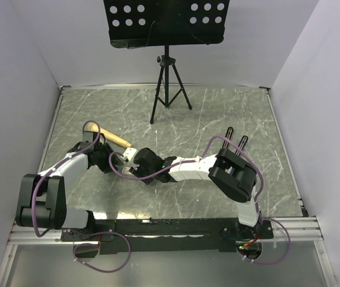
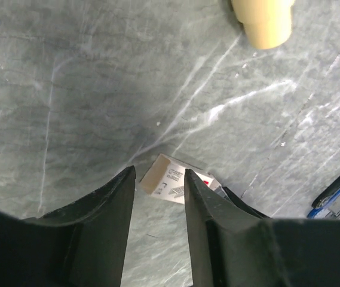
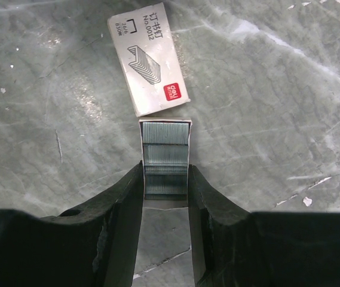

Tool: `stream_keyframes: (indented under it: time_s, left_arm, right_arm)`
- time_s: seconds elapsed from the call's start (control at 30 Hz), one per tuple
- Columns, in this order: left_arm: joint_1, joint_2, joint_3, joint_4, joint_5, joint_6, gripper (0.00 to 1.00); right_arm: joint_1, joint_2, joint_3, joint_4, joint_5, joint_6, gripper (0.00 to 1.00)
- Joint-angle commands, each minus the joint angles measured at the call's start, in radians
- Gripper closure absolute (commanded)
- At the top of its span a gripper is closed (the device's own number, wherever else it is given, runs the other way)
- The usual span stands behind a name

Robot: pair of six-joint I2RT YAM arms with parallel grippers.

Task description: Unload the staples from the stapler

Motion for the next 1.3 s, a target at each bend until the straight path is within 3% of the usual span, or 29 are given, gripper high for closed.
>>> stream_keyframes:
  time_s: [0.0, 0.93, 1.27]
  left_arm:
    - [-0.003, 0.029, 0.025, 0.005, -0.002, 0.015, 0.59]
    - [-0.003, 0.074, 0.016, 0.041, 0.09, 0.018, 0.63]
    - [-0.003, 0.077, 0.014, 0.042, 0.103, 0.019, 0.64]
  right_arm:
    - [-0.014, -0.004, 0.009, -0.04, 0.051, -0.016, 0.63]
    - [-0.014, 0.022, 0.043, -0.045, -0.075, -0.048, 0.64]
    - [-0.01, 0.03, 0.059, -0.046, -0.052, -0.05, 0.64]
